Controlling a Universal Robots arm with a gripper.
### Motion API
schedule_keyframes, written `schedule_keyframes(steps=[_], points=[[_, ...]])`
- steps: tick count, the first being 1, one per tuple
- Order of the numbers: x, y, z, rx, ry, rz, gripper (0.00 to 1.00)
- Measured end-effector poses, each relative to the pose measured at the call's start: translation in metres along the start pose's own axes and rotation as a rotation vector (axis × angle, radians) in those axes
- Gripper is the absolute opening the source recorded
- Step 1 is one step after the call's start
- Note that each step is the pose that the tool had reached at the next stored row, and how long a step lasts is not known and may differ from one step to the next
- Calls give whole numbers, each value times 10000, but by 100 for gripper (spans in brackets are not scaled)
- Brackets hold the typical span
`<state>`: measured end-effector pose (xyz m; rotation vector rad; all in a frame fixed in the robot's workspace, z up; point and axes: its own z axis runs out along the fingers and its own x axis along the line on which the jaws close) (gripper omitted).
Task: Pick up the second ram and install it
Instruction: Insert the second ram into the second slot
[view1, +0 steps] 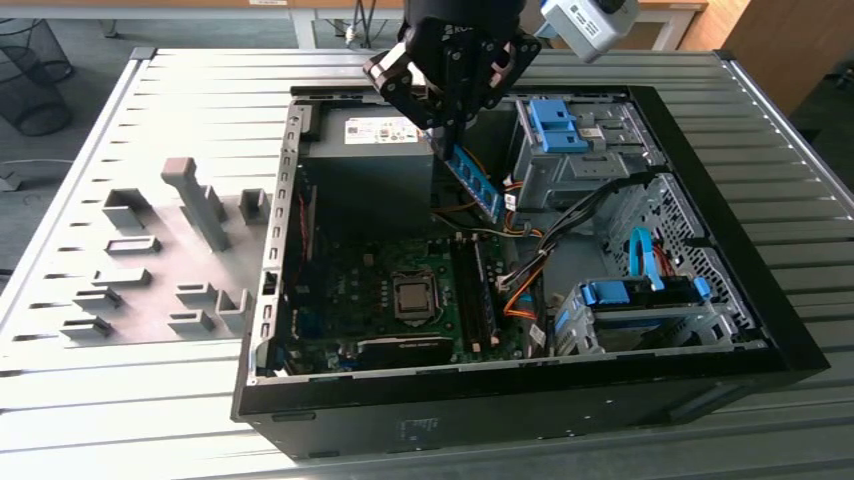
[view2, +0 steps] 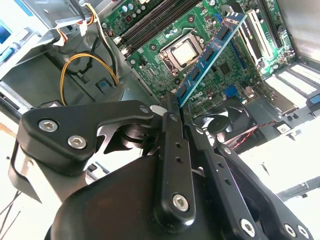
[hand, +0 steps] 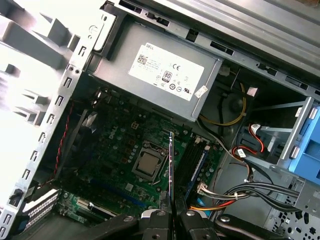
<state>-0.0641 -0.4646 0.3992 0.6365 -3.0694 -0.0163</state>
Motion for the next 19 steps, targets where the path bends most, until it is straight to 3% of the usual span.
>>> schedule_keyframes(steps=[4, 13, 19], points=[[0, 0, 1, 4, 2, 70, 14], [-1, -1, 34, 5, -11, 1417, 14], [-1, -1, 42, 7, -12, 1604, 14]])
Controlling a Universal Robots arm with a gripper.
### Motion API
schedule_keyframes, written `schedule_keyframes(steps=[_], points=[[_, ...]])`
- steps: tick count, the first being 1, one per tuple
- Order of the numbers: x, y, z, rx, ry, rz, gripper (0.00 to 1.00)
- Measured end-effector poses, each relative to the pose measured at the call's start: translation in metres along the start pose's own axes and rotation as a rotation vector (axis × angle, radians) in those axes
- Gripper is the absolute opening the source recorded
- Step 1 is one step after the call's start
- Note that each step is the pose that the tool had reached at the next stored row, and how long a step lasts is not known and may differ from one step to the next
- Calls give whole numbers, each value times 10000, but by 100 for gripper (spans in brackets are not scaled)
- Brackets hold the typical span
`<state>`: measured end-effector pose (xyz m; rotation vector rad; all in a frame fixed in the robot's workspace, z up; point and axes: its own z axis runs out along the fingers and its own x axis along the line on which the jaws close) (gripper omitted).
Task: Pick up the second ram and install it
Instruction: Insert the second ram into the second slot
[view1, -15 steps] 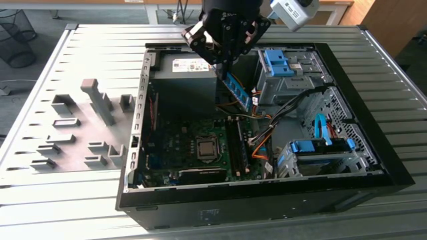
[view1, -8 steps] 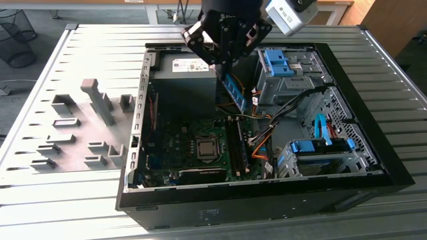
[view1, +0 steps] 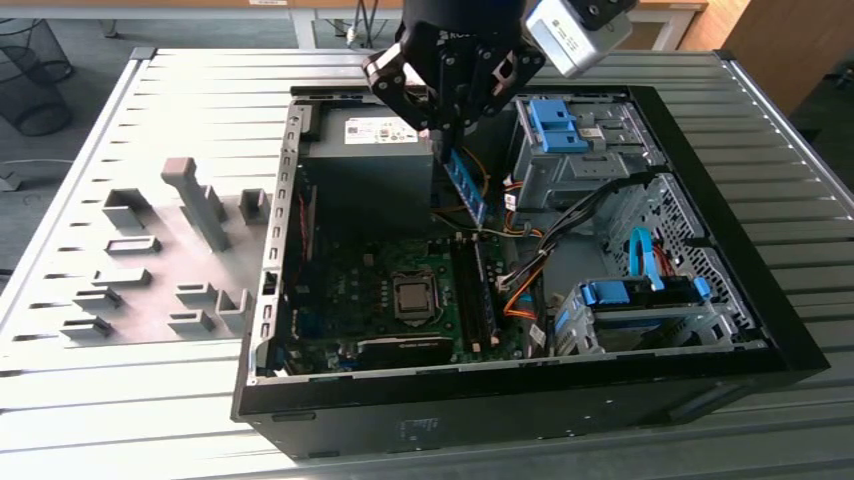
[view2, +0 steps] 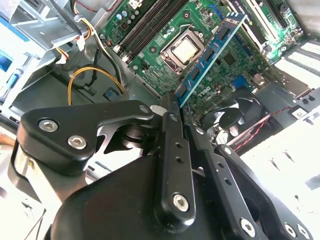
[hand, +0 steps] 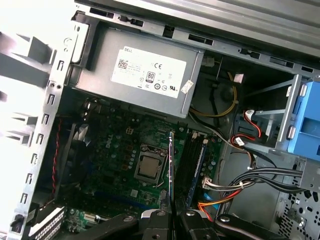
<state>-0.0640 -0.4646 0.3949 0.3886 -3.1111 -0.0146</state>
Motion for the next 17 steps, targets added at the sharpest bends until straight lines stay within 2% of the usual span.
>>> schedule_keyframes(steps=[17], points=[[0, 0, 44, 0, 0, 27, 14]])
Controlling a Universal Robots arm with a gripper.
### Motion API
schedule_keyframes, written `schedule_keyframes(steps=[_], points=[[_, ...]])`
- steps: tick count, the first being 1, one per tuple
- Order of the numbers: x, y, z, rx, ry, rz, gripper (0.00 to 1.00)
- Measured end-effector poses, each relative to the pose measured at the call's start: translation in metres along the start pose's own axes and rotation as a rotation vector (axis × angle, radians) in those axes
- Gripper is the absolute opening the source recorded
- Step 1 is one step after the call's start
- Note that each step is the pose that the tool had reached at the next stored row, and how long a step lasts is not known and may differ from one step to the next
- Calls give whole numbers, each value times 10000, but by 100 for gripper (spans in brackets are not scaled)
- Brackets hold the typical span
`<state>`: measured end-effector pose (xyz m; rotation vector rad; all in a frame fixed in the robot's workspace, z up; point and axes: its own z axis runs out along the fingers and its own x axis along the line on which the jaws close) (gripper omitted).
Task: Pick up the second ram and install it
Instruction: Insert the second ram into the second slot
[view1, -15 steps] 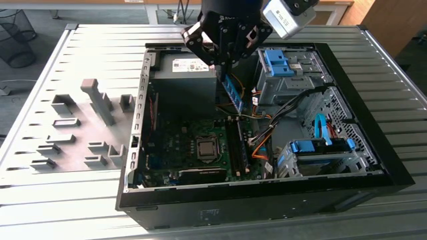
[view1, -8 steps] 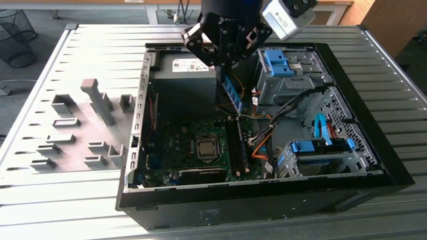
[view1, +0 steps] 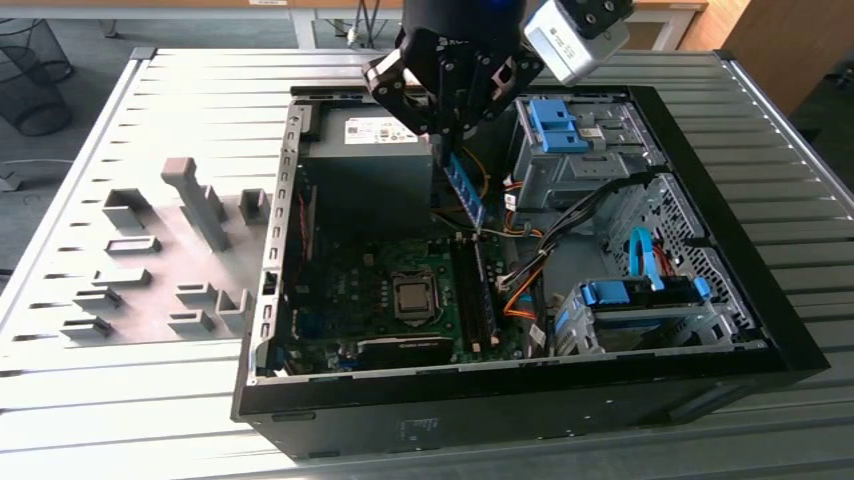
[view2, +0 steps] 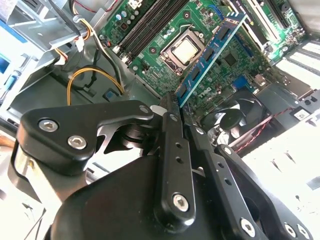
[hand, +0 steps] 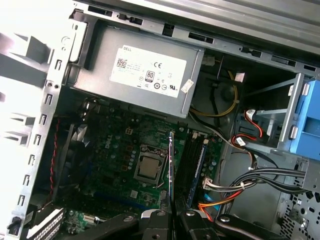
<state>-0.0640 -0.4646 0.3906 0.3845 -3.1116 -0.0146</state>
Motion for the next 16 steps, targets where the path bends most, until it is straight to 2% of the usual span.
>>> schedule_keyframes(steps=[16], points=[[0, 0, 27, 1, 0, 1, 14]])
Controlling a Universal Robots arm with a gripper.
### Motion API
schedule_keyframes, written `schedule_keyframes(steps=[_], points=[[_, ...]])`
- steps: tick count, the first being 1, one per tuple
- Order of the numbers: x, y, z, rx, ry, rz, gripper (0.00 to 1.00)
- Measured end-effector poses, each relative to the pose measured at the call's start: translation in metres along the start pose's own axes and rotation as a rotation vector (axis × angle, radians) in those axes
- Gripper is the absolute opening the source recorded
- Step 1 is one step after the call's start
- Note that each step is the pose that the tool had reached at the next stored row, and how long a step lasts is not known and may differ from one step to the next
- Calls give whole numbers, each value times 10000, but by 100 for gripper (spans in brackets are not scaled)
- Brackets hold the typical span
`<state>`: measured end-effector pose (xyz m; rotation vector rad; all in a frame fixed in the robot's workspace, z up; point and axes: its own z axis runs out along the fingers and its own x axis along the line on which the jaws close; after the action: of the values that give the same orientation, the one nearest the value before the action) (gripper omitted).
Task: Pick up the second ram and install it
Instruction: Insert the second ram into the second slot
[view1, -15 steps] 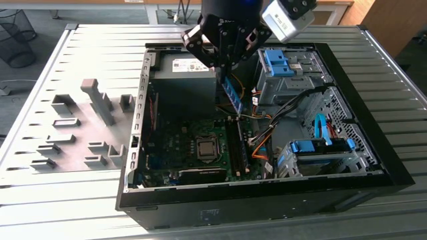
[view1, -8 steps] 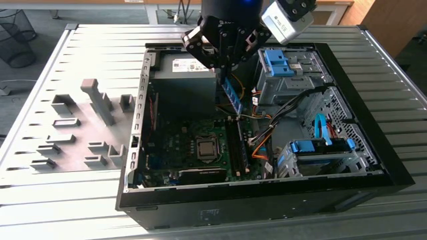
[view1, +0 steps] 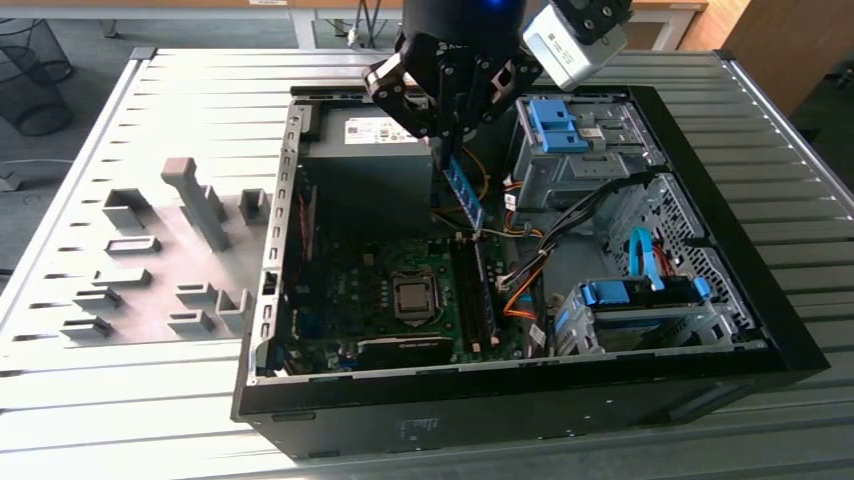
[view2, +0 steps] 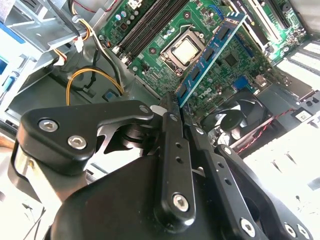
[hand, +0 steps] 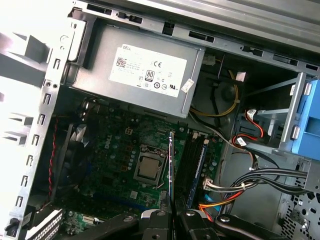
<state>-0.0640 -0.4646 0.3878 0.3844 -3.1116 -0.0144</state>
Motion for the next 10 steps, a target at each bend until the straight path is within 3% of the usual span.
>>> schedule_keyframes(steps=[10], points=[[-27, -7, 1, -2, -1, 1, 14]])
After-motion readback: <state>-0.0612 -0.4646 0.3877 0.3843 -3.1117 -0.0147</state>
